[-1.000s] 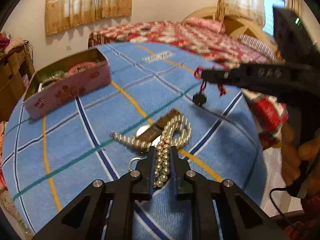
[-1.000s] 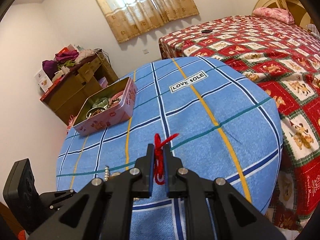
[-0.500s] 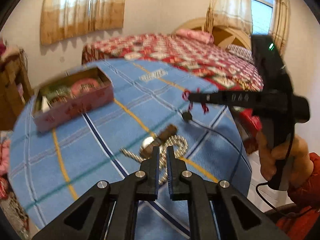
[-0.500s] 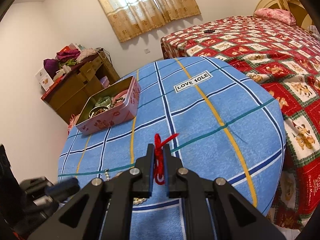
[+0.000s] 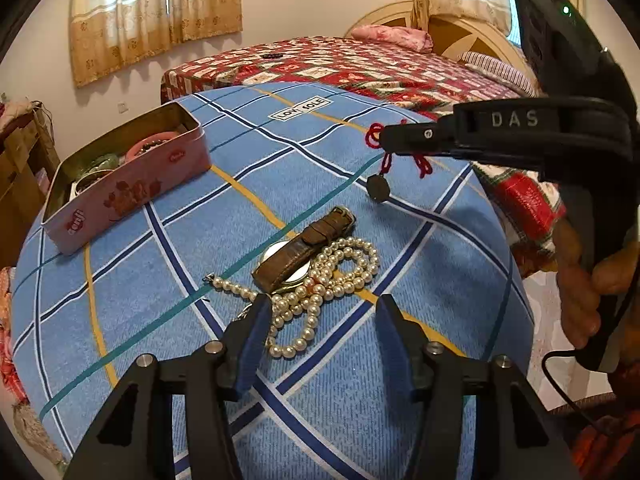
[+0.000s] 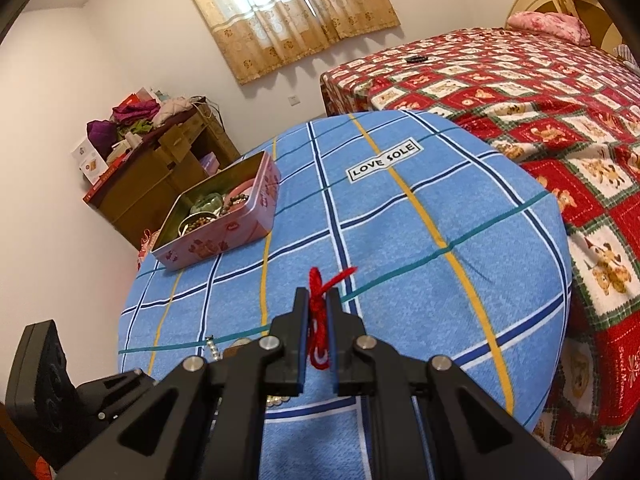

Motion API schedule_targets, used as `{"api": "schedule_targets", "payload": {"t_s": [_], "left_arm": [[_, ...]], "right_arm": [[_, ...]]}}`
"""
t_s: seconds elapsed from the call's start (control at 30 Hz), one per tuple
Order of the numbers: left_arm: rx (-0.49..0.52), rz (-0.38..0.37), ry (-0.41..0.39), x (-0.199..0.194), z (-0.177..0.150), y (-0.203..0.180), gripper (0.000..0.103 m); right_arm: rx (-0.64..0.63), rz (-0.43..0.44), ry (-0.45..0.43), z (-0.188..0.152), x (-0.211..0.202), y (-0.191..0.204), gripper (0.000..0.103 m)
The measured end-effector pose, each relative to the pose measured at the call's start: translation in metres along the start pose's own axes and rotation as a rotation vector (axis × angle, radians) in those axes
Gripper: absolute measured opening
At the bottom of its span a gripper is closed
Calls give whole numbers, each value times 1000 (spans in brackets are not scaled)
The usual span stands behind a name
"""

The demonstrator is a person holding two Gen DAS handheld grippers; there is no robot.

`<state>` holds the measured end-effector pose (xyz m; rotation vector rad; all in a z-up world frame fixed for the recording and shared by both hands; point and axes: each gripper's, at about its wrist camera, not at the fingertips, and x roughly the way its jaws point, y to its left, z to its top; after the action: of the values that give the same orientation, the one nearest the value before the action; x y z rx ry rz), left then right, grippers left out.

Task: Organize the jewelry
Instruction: 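Grasp the pearl necklace with the left tool while the right tool holds the red-tied pendant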

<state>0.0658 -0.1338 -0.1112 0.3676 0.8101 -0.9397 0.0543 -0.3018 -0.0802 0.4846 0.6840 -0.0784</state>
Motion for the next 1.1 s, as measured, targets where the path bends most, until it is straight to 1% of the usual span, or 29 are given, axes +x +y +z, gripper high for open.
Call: {"api": "schedule_targets", "payload": {"t_s": [0.07, 0.1, 0.17, 0.2, 0.23, 0.27, 0.3, 0.33, 0.43, 0.57, 0.7, 0.73, 0.8, 0.9, 0.97, 1.1], "left_arm": [[-2, 12, 0, 2, 0, 1, 55], [-6, 17, 15, 5, -1, 2, 55], [-19, 1, 23, 8, -1, 4, 53], [-21, -9, 27, 9, 0, 5, 47], [-18, -13, 33, 10, 0, 5, 35], [-21, -16, 40, 12, 1, 7, 26], [-29, -12, 38, 13, 2, 8, 14], [-36, -4, 38, 13, 2, 10, 8], [-48, 3, 20, 10, 4, 11, 6], [-94, -65, -83, -13, 9, 16, 6], [-132, -83, -166, -38, 17, 25, 6], [-135, -85, -174, -41, 18, 26, 6], [-129, -61, -183, -46, 19, 28, 6], [-150, -54, -207, -54, 19, 33, 6], [-169, -56, -233, -62, 21, 36, 6], [-211, -70, -313, -85, 28, 47, 6]], "right_arm": [[5, 3, 2, 0, 1, -1, 12], [6, 4, 3, 0, 1, -1, 12], [8, 5, 5, -1, 2, -1, 12], [8, 6, 5, -1, 2, -2, 12], [7, 6, 6, 0, 2, -1, 12], [6, 6, 6, -1, 1, -1, 12], [6, 6, 4, -1, 1, 0, 12], [6, 7, 3, -1, 1, 0, 12], [3, 2, 0, -1, 0, 1, 12], [4, -2, -7, 0, -2, 0, 12], [7, -7, -16, 1, -4, 0, 12], [7, -5, -17, 2, -4, 0, 12], [4, -11, -15, 1, -3, 0, 12], [5, -9, -10, 1, -2, 1, 12], [-1, -9, -13, 1, -3, 2, 12], [-15, 2, -23, 3, -6, 4, 12]]}}
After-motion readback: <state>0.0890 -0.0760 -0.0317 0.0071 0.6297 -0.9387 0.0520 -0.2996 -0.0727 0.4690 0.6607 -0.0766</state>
